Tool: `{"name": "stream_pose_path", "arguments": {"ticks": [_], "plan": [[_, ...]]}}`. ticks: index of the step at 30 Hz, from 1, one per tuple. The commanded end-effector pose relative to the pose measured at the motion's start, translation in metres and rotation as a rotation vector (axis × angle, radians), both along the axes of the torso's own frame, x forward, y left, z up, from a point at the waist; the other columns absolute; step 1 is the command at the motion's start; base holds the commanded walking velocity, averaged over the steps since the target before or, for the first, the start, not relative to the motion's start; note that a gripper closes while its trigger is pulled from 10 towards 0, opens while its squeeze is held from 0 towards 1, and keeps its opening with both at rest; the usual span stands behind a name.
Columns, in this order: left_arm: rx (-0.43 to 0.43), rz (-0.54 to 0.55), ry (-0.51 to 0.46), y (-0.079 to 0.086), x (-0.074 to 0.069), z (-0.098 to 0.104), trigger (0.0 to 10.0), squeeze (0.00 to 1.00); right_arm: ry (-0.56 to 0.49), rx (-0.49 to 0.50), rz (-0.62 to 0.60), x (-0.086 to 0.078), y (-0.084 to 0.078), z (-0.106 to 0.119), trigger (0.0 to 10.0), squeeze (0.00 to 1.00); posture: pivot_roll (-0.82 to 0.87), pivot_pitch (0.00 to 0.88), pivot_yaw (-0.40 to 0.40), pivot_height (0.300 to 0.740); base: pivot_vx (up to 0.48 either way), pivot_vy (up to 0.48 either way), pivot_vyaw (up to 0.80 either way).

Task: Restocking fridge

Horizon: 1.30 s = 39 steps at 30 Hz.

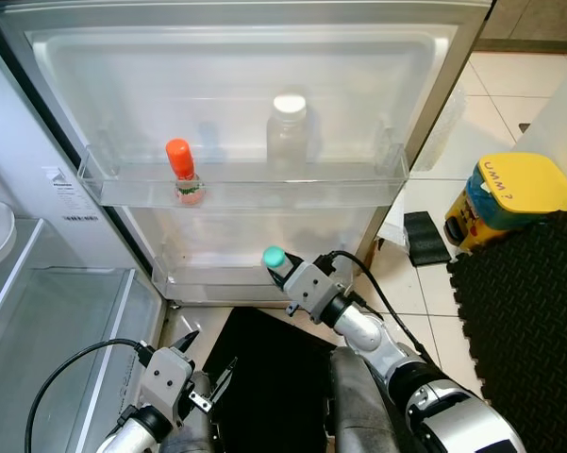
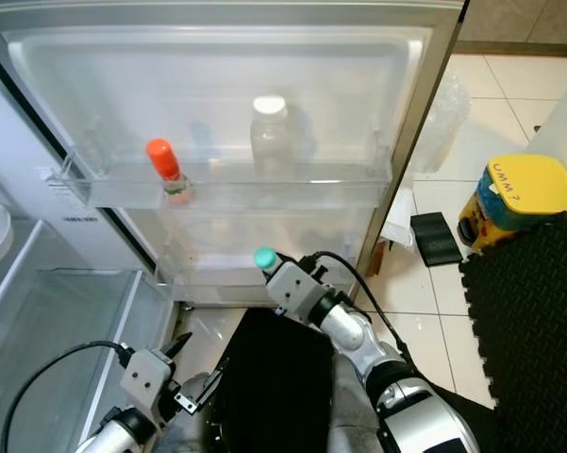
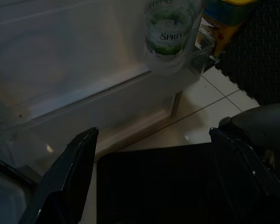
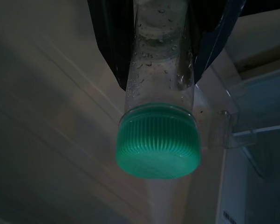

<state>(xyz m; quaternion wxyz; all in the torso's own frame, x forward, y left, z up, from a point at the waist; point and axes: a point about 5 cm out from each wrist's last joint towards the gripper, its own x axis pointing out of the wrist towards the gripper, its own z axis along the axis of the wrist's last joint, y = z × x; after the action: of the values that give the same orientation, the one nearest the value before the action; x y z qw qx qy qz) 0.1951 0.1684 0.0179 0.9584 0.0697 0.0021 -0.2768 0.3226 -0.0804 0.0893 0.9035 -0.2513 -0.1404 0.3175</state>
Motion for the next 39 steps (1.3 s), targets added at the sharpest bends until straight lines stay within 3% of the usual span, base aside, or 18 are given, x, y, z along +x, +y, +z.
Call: {"name": "stream_pose_path", "arguments": {"ticks": [1,11,17,26,27,32,39], "plan": [[0.022,-0.001,0.028,0.007,-0.006,-0.003,10.0,0.0,-0.005,0.024,-0.054,0.004,-0.007,0.003,10.0,0.0,-0.07,0.273,0.002,0.622,0.0,0.0,0.0],[0.021,-0.007,0.005,0.005,-0.003,0.004,10.0,0.0,-0.069,0.142,-0.057,0.016,-0.007,0.031,10.0,0.0,-0.07,0.26,0.004,0.622,0.0,0.0,0.0],[0.021,-0.014,0.003,0.004,-0.003,0.005,10.0,0.0,-0.07,0.145,-0.052,0.016,-0.007,0.031,10.0,0.0,-0.08,0.256,0.004,0.622,0.0,0.0,0.0],[0.023,-0.018,0.0,0.002,-0.003,0.009,10.0,0.0,0.0,0.141,-0.07,0.007,-0.006,0.011,10.0,0.0,-0.07,0.269,0.004,0.622,0.0,0.0,0.0],[0.022,-0.019,0.0,0.002,-0.003,0.01,10.0,0.0,0.059,0.153,-0.099,0.004,-0.006,0.001,10.0,0.0,-0.06,0.274,0.005,0.622,0.0,0.0,0.0],[0.022,-0.024,0.002,0.001,-0.003,0.011,10.0,0.0,0.155,0.189,-0.169,0.002,-0.005,-0.012,10.0,0.0,-0.06,0.281,0.008,0.622,0.0,0.0,0.0],[0.025,-0.033,0.003,0.0,-0.002,0.011,10.0,0.0,0.207,0.167,-0.251,0.0,-0.007,-0.025,10.0,0.0,-0.04,0.29,0.009,0.622,0.0,0.0,0.0]]}}
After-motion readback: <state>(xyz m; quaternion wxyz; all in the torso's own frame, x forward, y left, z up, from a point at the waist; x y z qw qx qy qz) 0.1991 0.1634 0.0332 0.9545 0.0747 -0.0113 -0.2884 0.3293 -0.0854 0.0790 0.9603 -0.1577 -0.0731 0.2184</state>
